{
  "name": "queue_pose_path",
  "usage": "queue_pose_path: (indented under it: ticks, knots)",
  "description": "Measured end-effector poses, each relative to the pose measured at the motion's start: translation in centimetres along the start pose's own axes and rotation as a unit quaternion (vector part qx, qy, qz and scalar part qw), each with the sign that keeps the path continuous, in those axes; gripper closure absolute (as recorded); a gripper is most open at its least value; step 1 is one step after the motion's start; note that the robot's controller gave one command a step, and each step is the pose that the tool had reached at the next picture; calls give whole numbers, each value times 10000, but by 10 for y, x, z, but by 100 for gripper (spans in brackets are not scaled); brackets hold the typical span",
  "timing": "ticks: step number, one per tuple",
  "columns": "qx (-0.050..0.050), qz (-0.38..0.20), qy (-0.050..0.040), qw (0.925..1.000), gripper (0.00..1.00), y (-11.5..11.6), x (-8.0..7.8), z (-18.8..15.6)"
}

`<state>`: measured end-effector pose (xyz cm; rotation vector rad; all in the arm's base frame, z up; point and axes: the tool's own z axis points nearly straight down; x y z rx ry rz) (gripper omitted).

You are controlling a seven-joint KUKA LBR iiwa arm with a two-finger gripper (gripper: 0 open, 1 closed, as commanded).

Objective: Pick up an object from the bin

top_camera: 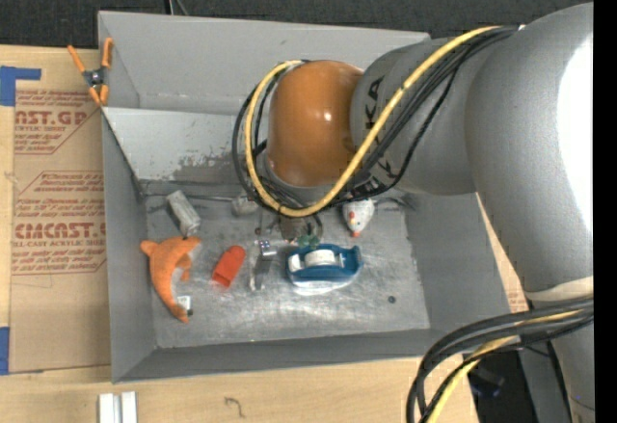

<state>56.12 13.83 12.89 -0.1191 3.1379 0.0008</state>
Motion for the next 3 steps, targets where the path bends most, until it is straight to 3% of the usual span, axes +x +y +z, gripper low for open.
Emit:
queue_pose_path:
  ticks: [1, 2, 3]
  knots:
    - [-14, -932, -45, 9956, 100, 0, 1, 56]
    - [-14, -932, -45, 9956, 100, 0, 1, 56]
    - [-5, -1240, -10, 9923, 100, 11, -1, -79]
